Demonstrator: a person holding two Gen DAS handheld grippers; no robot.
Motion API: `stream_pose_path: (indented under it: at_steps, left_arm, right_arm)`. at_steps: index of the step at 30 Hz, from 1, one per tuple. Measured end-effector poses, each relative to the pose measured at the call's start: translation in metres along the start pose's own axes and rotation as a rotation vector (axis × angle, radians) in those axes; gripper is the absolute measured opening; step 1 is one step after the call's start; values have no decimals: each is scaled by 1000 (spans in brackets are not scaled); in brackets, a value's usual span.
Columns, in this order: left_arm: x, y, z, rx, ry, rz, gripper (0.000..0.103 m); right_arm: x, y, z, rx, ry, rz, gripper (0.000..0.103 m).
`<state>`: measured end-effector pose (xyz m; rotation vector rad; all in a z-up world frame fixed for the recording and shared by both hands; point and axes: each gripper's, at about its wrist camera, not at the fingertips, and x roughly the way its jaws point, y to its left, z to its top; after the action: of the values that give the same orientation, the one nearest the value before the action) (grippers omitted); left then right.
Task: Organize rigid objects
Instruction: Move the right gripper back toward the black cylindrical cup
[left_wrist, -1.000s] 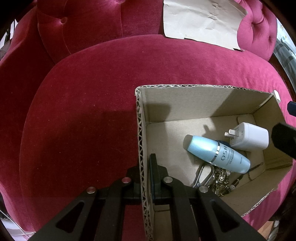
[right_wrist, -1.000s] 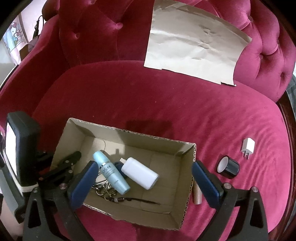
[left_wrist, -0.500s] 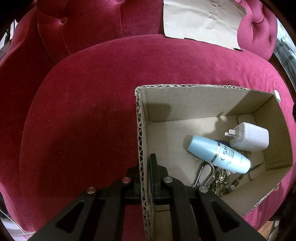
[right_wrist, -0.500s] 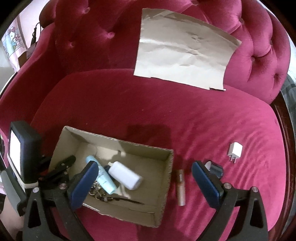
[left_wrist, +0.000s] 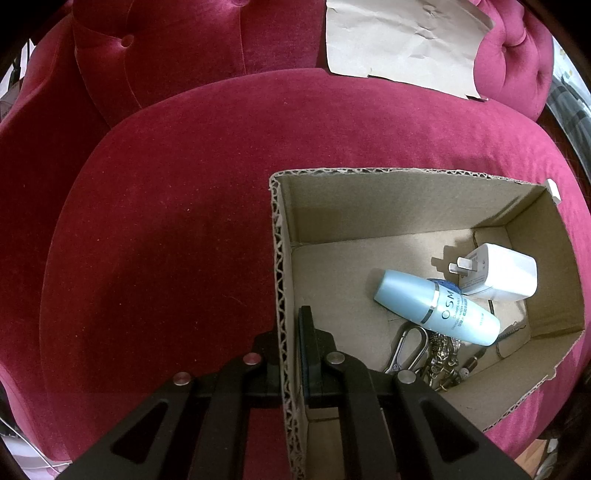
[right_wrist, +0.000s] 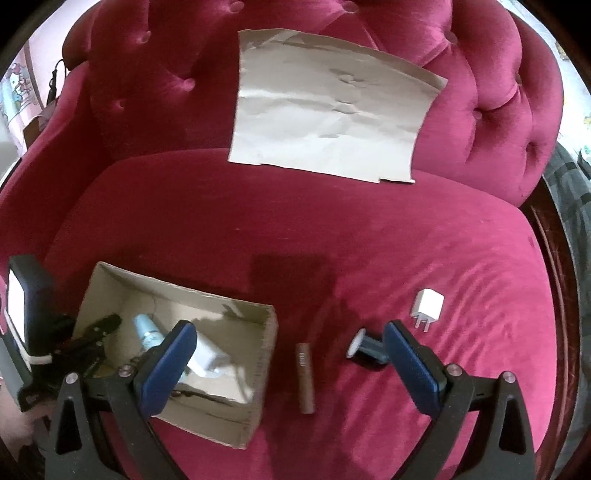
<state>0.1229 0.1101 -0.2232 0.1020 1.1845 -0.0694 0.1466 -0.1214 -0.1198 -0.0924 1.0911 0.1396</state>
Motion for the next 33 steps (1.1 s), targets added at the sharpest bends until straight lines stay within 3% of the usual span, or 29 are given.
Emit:
stream_pose_path:
  at_steps: [17, 33]
  left_arm:
    - [-1, -1, -2, 2, -3, -2, 5]
    - [-1, 0, -2, 1, -3, -2, 5]
  right_arm:
    - [21, -64, -19, 51, 9, -46, 103]
    - [62, -89, -42, 109, 41, -47, 103]
